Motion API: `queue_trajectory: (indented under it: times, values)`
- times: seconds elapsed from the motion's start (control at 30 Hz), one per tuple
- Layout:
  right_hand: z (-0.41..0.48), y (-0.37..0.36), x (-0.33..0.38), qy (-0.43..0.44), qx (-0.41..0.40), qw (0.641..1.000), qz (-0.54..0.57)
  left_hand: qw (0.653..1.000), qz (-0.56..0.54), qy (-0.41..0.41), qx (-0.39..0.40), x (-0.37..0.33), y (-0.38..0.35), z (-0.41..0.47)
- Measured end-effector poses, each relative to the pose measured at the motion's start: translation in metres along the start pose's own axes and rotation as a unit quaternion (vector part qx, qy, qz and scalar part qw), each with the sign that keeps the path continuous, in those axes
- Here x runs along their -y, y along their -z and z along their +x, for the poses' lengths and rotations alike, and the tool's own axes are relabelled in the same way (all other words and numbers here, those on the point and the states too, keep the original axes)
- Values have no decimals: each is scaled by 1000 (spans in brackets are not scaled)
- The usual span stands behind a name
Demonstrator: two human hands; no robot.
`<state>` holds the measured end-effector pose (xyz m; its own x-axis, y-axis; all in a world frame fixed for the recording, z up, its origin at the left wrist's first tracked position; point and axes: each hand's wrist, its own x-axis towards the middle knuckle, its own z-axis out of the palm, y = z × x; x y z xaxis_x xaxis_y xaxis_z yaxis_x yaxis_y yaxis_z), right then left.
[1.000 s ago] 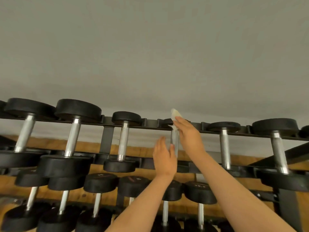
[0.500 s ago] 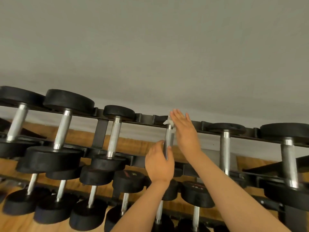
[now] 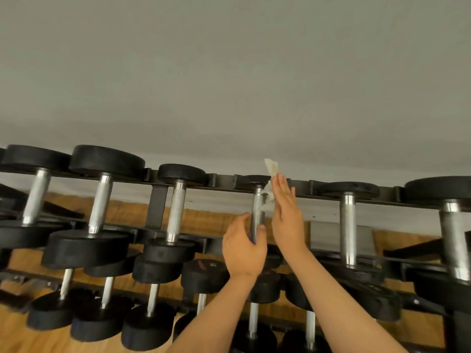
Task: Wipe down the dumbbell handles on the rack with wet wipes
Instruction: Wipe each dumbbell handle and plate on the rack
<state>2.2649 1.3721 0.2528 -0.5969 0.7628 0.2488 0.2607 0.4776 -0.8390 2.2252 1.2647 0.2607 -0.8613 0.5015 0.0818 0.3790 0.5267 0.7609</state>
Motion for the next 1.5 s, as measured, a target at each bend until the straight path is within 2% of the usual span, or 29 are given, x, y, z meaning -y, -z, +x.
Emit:
queue_trajectory:
  times: [0.2, 0.37, 0.63, 0.7, 0.77, 0.9, 1.17, 1.23, 1.33, 1.4, 1.5]
  values:
    - [10, 3, 2, -80, -10, 989, 123, 1000, -7, -8, 3, 0, 0, 1]
    - [8, -4, -15, -162, -25, 980, 109, 1000, -3, -5, 10, 1, 1, 0]
    - [5, -10, -12, -188, -56, 974, 117, 1000, 8, -3, 12, 2, 0, -1]
    - [2, -9, -1, -176, -70, 973, 133, 1000, 2, -1, 10, 3, -2, -1]
    - [3, -9, 13, -129, -67, 980, 137, 1000, -6, 1, 4, 4, -3, -1]
    - [16, -12, 26, -6, 1, 998, 67, 1000, -9, 0, -2, 4, -2, -1]
    - [21, 4, 23, 90, 80, 993, -1, 1000, -10, 1, 13, 3, 0, 0]
    - [23, 11, 39, 70, 62, 995, 37, 1000, -12, -5, 22, 3, 2, -1]
    - [28, 20, 67, 46, -7, 993, 107, 999, -17, 1, 29, 3, 4, -1]
    - [35, 22, 74, 43, -41, 994, 91, 999, -16, 5, 36, 4, 5, 0]
    - [46, 17, 55, 44, -55, 998, 3, 999, -12, 3, 42, 4, 4, 2]
